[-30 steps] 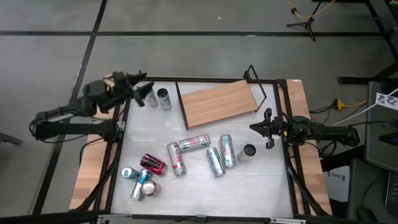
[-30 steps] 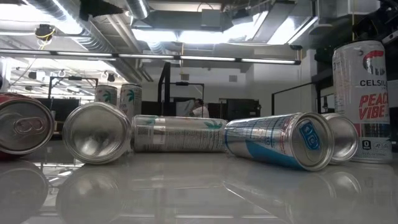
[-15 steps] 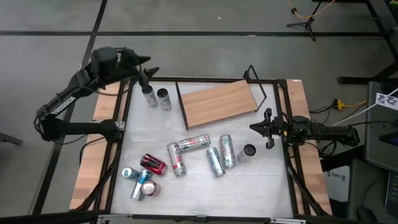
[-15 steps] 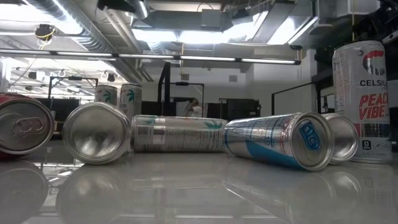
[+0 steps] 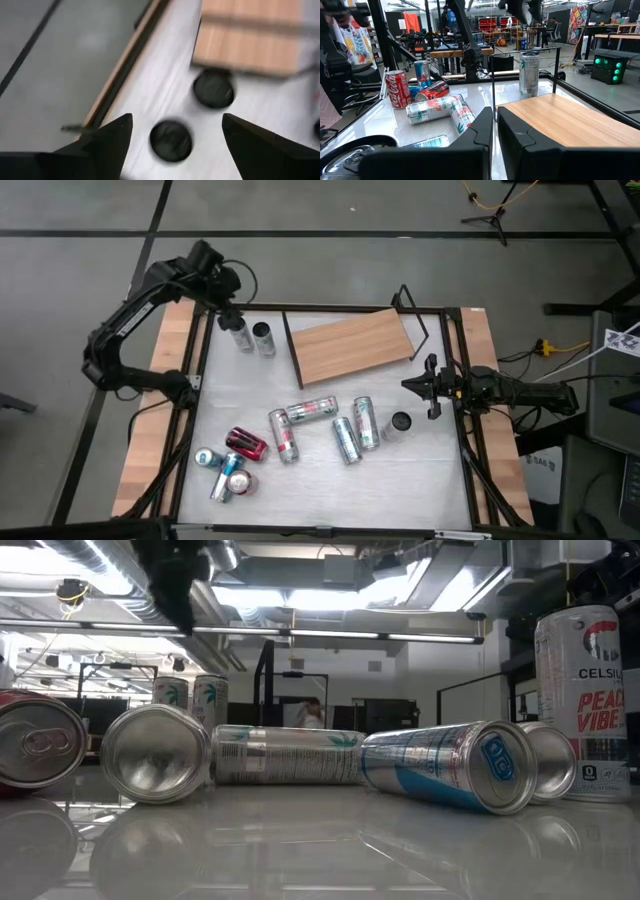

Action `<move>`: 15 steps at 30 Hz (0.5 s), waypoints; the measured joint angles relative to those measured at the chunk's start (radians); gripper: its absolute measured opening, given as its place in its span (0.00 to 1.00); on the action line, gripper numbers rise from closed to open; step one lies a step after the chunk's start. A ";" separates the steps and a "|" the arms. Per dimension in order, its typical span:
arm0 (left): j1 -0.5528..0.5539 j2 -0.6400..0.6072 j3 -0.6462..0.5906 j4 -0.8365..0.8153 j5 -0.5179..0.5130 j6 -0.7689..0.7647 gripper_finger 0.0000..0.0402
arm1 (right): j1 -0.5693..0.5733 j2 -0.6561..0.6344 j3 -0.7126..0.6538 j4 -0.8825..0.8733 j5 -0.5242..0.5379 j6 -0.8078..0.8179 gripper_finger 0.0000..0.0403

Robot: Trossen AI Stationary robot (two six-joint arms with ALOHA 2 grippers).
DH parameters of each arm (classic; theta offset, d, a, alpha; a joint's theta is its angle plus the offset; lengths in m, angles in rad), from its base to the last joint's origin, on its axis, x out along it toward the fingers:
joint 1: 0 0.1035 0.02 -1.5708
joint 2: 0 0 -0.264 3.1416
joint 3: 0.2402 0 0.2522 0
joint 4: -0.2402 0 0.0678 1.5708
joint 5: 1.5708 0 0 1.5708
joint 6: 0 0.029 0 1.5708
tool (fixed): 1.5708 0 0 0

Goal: Place canned beverage on shelf
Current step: Put the white pink soda can on the shelf

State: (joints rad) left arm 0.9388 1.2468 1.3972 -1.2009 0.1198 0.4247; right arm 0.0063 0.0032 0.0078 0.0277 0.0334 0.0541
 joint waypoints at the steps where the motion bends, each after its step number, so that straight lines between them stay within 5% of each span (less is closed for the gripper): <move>1: 0.006 0.012 0.000 -0.020 -0.017 0.034 0.75 | 0.000 0.000 0.000 0.000 0.000 0.000 0.06; 7: 0.017 0.061 0.000 -0.090 -0.131 0.211 0.75 | 0.000 0.000 0.000 0.000 0.000 0.000 0.06; 15: 0.015 0.110 0.000 -0.126 -0.137 0.292 0.75 | 0.000 0.000 0.000 0.000 0.000 0.000 0.06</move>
State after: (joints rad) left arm 0.9535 1.3565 1.3972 -1.3273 -0.0173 0.7170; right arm 0.0063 0.0032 0.0078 0.0273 0.0334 0.0544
